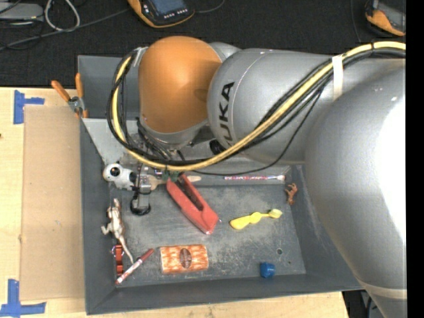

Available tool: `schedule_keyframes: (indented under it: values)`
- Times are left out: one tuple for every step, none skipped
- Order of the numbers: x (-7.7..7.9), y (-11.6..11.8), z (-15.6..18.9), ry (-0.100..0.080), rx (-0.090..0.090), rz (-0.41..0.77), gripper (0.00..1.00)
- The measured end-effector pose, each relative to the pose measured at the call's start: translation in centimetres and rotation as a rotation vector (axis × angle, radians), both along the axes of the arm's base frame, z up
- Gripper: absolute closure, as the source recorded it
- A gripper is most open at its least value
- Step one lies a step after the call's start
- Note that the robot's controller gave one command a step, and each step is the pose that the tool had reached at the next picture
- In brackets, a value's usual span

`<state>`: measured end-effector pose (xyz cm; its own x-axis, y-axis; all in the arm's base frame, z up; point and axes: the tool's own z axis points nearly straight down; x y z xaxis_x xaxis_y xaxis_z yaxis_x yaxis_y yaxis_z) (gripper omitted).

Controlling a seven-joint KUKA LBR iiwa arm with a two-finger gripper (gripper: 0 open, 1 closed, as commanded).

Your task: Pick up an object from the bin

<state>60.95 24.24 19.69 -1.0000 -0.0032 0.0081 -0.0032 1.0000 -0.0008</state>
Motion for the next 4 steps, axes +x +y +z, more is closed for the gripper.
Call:
schedule_keyframes:
  values:
    - [0.2, -0.1, 0.5, -0.008, 0.002, -0.005, 0.0]
    - [0.9, -3.3, -9.0, -0.009, 0.002, 0.122, 0.0]
    - [0.8, -3.8, -7.9, -0.013, 0.005, 0.108, 0.0]
    - [0.9, -3.6, -9.6, -0.005, 0.002, 0.213, 0.0]
